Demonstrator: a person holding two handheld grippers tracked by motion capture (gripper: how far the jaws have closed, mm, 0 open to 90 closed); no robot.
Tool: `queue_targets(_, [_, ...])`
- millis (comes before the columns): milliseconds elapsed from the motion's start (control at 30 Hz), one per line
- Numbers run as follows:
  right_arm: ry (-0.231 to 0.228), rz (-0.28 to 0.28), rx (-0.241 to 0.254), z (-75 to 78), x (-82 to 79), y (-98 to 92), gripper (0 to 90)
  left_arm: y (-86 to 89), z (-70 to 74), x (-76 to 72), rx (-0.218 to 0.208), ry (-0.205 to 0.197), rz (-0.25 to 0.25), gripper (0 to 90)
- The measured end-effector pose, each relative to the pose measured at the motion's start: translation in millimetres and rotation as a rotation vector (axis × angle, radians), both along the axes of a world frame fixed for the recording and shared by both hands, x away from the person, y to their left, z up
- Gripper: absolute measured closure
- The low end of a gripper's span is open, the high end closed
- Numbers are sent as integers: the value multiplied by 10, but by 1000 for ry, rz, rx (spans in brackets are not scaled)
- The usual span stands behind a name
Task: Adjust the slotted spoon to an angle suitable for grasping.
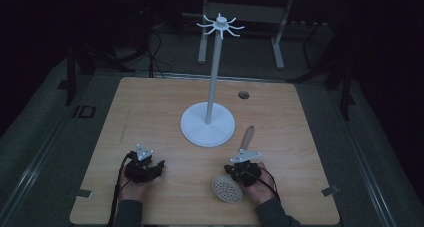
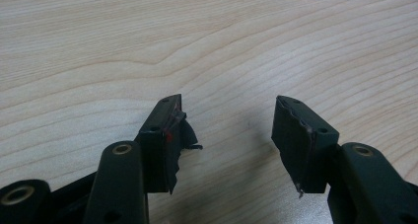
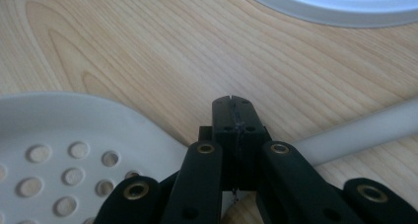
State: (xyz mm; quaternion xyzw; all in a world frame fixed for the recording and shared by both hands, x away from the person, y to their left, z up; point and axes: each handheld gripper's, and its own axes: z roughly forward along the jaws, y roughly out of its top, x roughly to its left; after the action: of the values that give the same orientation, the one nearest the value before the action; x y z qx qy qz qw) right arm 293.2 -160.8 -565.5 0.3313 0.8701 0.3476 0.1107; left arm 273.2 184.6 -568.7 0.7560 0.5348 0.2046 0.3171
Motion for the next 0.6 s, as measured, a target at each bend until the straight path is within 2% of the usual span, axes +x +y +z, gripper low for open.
queue_targets(300, [20, 10, -20, 24, -13, -149, 900, 10, 3, -7, -2, -2, 4, 460])
queue_targets(600, [43, 5, -46, 51, -20, -387, 900, 13, 4, -10, -1, -2, 7, 460])
